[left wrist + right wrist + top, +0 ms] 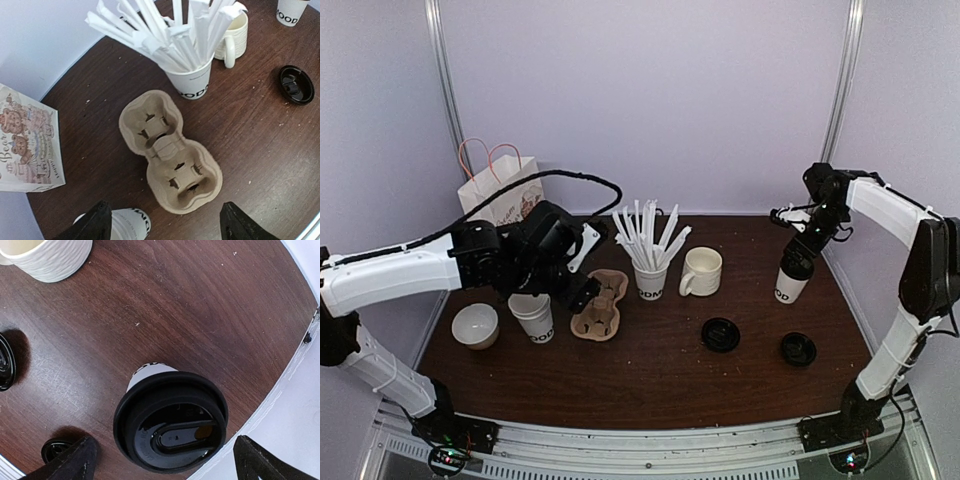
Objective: Pack the takeout coffee
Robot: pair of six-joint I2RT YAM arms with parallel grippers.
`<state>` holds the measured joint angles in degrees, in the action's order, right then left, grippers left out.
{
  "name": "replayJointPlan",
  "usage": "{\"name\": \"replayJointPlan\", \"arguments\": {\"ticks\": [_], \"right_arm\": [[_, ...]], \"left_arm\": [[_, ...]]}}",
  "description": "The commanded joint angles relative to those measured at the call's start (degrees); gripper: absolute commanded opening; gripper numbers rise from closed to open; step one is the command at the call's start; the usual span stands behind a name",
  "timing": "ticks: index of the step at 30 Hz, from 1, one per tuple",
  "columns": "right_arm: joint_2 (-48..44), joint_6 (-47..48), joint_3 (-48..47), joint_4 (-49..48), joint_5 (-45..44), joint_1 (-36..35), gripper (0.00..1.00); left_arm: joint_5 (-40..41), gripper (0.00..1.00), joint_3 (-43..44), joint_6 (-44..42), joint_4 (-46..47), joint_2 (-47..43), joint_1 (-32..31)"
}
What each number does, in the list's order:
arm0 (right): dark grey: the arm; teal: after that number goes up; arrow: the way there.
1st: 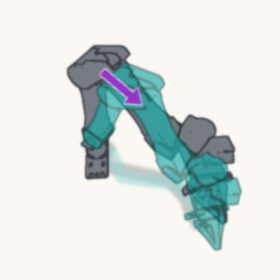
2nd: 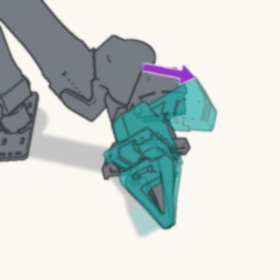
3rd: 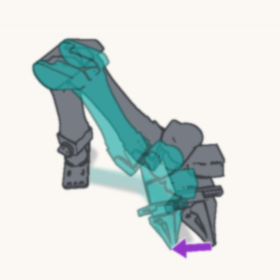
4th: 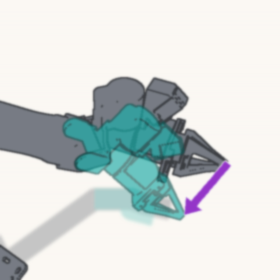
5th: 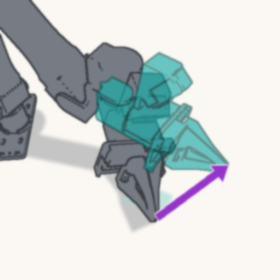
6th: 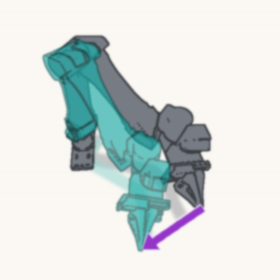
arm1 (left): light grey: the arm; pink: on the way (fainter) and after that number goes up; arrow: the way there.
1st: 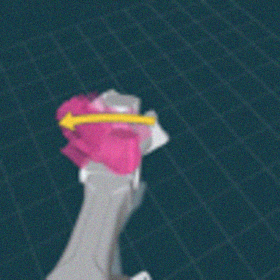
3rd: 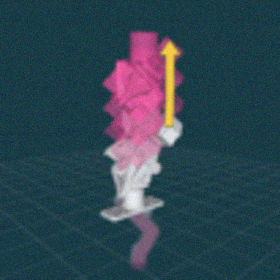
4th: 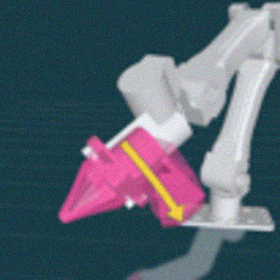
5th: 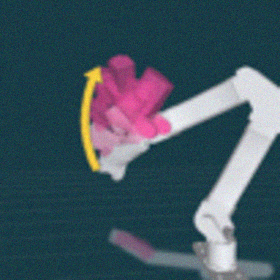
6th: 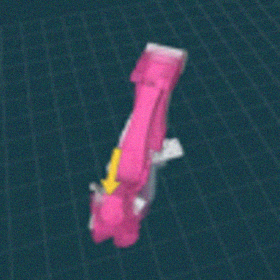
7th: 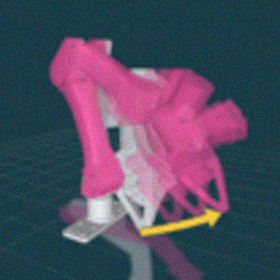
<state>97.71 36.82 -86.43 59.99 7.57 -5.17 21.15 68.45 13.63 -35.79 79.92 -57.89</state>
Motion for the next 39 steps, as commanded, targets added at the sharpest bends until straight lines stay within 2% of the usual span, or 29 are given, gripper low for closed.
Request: {"name": "replayJointPlan", "arguments": {"ticks": [1,4,6,12,17,21,27,32,39], "right_arm": [[-5.5,-0.98,-2.61,3.27,1.58,0.34,1.0],[-8.8,-2.28,-2.73,3.06,4.94,0.18,1.0],[-10.87,-3.77,-1.81,1.9,10.44,-0.11,0.98],[-15.66,-5.32,6.72,-6.16,19.33,-3.52,0.91],[-15.2,-6.2,8.08,-5.71,24.06,-7.05,0.88],[-15.43,-5.69,9.84,-5.96,26.12,-10.85,0.85],[-14.77,-4.32,10.54,-4.57,24.99,-17.48,0.82],[-14.1,-2.33,10.71,-3.24,23.83,-22.11,0.81],[-12.64,-1.36,10.17,-2.55,22.05,-26.37,0.8]], "left_arm": [[6.97,0.77,7.69,-2.15,-13.84,-1.68,0.67],[5.11,0.76,10.73,-1.78,-22.29,-1.98,2.47],[1.99,0.75,12.53,-0.84,-26.73,-1.23,3.73],[-3.0,0.54,13.44,2.24,-35.28,2.84,7.39],[-11.65,0.45,11.98,3.36,-35.33,4.21,12.21],[-12.61,0.48,11.43,2.54,-34.65,6.06,12.88],[-15.56,0.37,10.21,1.64,-32.47,8.34,15.74],[-16.63,0.34,9.06,0.64,-30.87,10.16,16.87],[-16.03,0.23,8.98,-0.61,-29.69,12.06,17.29]]}}
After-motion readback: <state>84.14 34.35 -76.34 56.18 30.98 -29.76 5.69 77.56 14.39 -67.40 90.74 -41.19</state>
